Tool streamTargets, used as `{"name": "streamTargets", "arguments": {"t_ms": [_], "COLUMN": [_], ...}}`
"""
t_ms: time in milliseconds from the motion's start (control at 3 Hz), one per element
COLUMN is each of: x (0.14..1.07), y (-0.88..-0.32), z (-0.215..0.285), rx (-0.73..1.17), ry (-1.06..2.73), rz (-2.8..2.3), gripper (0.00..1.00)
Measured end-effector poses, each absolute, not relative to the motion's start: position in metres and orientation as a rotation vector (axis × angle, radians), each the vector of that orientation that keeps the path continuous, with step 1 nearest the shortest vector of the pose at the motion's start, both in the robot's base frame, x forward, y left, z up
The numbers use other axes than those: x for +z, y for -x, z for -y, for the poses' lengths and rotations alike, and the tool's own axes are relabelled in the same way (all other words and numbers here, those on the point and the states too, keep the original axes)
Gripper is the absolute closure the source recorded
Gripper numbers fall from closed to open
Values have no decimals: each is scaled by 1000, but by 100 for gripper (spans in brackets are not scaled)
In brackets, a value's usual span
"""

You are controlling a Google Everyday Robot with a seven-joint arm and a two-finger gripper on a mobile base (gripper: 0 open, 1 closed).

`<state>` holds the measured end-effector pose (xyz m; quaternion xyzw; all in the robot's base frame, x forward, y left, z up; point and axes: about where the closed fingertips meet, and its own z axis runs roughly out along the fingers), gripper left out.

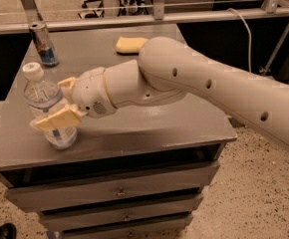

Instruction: Move blue plastic bottle near redbull can

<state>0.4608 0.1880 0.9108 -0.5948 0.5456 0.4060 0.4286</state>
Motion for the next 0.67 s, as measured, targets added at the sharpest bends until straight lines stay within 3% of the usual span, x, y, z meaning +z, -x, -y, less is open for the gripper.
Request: {"name": "streamTargets", "arguments": {"t_ms": [667], "x": [948], "y": [-538], "z": [-104], "rx": [783], "ry": [1414], "rz": [-1460], "gripper": [96]}}
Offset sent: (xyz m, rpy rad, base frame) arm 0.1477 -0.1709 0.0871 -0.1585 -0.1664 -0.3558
